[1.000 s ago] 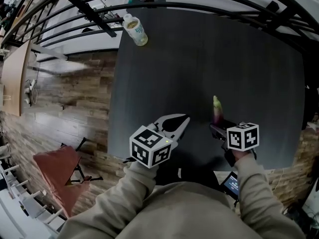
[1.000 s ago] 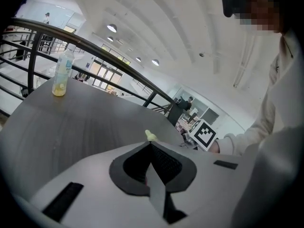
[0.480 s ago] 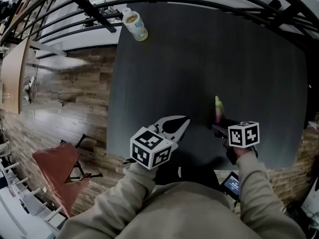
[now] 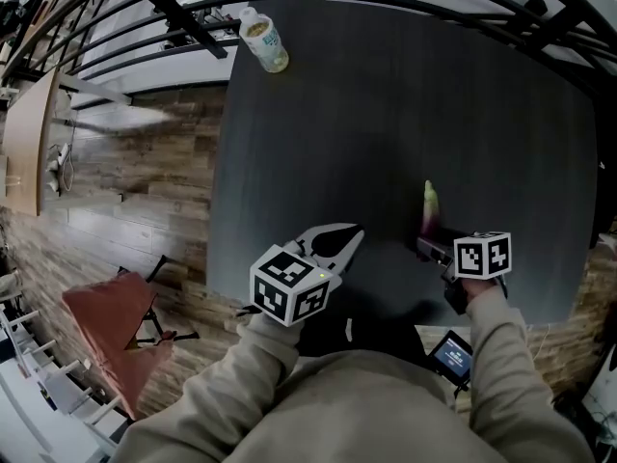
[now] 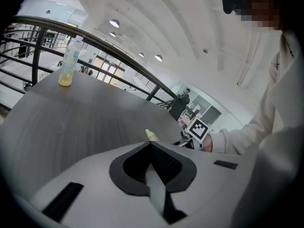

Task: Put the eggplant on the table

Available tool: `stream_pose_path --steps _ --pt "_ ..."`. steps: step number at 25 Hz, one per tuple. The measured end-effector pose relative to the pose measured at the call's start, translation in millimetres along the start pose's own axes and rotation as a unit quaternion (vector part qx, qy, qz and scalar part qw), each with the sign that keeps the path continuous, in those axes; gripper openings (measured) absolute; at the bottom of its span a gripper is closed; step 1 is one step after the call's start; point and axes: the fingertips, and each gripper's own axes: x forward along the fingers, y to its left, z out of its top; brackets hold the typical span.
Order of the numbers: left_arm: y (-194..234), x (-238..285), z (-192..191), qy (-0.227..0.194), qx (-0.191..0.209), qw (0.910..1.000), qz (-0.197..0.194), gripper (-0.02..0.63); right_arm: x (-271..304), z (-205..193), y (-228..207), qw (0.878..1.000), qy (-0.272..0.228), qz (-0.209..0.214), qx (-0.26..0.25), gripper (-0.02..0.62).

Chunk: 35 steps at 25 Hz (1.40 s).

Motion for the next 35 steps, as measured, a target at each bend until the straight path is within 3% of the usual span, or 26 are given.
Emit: stream_pose_path --steps 11,25,35 --pt "-3 0 0 0.002 0.001 1.0 -0.001 0.002 -1 -5 -4 1.0 -0.001 0.0 0.006 0.275" --pt "-3 -1 8 -0.002 0.004 1.0 -0.002 0.002 -4 1 -3 1.0 -0.008 0.003 0.009 0.275" --pt "-20 -8 29 -0.007 0.031 0.9995 -0.008 0.002 -29 10 5 1.0 -0.03 -0.007 0.006 0.273"
